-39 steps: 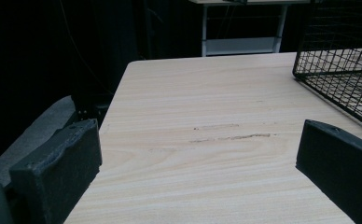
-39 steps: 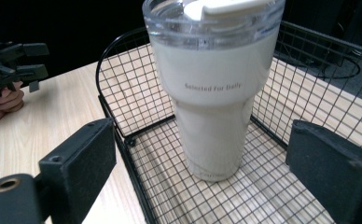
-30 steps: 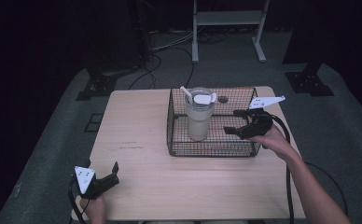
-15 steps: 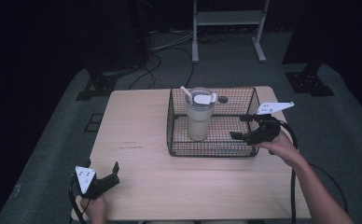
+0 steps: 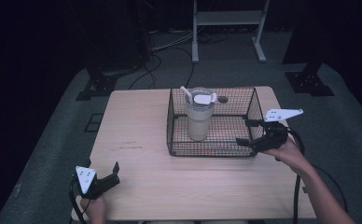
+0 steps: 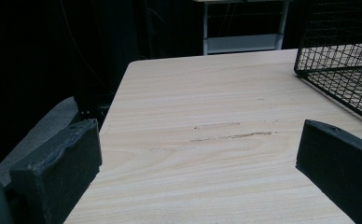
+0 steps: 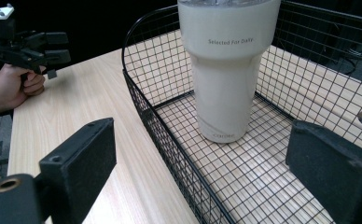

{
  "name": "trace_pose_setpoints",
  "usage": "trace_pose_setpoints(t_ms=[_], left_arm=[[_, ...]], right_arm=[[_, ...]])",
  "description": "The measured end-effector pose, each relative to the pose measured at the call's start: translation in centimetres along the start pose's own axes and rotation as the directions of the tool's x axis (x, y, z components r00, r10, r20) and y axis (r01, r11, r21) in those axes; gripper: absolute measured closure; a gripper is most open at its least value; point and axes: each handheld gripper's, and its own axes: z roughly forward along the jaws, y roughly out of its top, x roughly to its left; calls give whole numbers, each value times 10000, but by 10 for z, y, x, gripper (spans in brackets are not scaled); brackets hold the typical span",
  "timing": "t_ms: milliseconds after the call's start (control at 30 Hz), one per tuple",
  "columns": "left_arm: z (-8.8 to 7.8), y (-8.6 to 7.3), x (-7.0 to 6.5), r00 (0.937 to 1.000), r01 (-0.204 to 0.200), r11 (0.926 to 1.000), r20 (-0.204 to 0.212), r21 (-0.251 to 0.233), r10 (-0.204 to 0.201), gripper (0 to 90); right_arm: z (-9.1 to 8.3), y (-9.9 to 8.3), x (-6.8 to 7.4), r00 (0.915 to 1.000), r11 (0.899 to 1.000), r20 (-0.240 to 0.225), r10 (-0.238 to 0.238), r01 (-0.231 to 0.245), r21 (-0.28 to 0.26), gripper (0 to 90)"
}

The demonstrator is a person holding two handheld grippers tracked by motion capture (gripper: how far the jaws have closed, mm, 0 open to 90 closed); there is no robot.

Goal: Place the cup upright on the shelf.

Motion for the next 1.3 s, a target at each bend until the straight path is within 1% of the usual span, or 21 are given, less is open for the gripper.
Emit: trace_pose_setpoints(t_ms=[167,433,467,667,767,800,1000,1133,1300], left_arm=[[0,0,0,10000,-2,10000,4,6,2,0],[0,0,0,10000,-35,10000,-17,-1,35,0],[0,0,0,10000,-36,10000,-22,2,36,0],[0,0,0,10000,-41,10000,-22,-2,41,0],[0,0,0,10000,-30,10000,-14,-3,30,0],[0,0,0,10000,-18,10000,-25,13,18,0],[0,0,0,10000,-10,10000,-19,2,10,0],[0,0,1,10000,89,10000,-4,-17,-89,0],[0,0,0,10000,4,10000,3,10,-4,0]], right_arm=[[-5,-5,2,10000,10000,-6,15,-15,32,78],[-12,-15,8,10000,10000,-24,-45,45,-84,80],[-13,-16,9,10000,10000,-32,-50,50,-7,80],[-21,-23,12,10000,9995,-10,-70,70,-294,80],[-25,-28,13,10000,9994,-12,42,-43,-343,81],[-26,-30,13,10000,9989,-42,49,-51,-459,81],[-33,-40,17,10000,9990,13,81,-80,-429,80],[-37,-48,19,9999,9992,39,101,-100,-399,80],[-41,-58,21,9998,9989,84,167,-164,-430,80]])
